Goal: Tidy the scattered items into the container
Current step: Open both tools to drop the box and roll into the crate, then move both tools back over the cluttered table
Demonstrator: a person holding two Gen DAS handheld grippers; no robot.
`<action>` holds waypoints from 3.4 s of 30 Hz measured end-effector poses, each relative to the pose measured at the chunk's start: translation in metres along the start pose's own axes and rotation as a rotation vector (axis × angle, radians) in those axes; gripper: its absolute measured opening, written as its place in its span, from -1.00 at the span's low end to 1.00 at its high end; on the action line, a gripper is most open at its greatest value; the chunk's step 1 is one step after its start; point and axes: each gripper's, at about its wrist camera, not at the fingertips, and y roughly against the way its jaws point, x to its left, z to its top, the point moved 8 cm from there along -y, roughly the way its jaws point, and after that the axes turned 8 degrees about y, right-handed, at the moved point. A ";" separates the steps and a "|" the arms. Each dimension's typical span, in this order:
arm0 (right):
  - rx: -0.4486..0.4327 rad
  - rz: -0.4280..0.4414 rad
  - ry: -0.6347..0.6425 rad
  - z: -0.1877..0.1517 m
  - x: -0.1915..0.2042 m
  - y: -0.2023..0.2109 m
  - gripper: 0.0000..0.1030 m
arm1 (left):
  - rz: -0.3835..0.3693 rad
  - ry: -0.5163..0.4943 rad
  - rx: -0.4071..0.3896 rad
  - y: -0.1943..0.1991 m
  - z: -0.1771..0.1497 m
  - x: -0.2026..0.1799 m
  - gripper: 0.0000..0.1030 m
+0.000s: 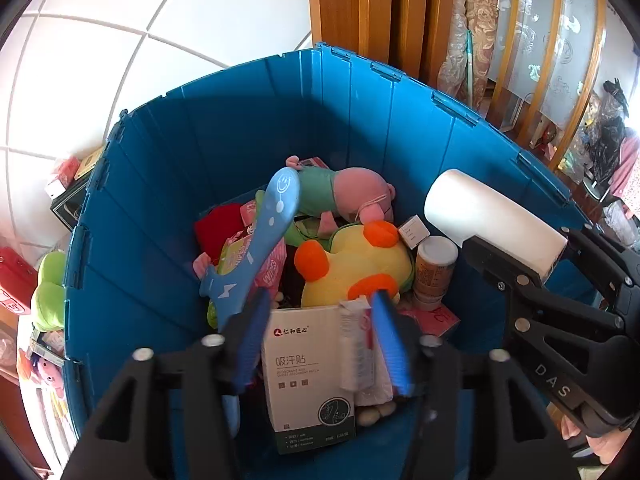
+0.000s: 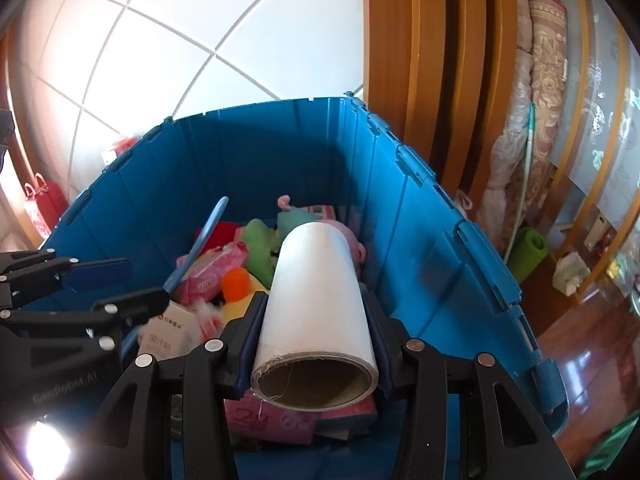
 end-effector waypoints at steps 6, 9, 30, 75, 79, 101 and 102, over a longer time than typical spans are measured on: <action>-0.022 -0.016 0.001 0.003 -0.005 0.004 -0.06 | -0.005 0.008 -0.006 0.001 -0.006 -0.002 0.17; -0.032 -0.021 0.003 0.004 -0.006 0.009 0.14 | -0.008 0.017 -0.008 0.003 -0.009 -0.002 0.17; -0.262 0.079 -0.016 0.019 0.033 0.068 1.00 | 0.177 0.239 -0.359 0.105 -0.042 0.093 0.21; -0.070 0.396 0.177 0.049 0.518 -0.045 1.00 | 0.517 0.648 -0.176 0.128 -0.236 0.608 0.37; -0.035 0.387 0.197 0.054 0.531 -0.063 1.00 | 0.525 0.650 -0.148 0.118 -0.234 0.637 0.37; 0.156 0.231 0.092 0.060 0.681 -0.141 1.00 | 0.345 0.524 -0.009 0.037 -0.222 0.815 0.37; 0.158 0.219 0.096 0.063 0.682 -0.145 1.00 | 0.330 0.518 -0.013 0.034 -0.215 0.815 0.37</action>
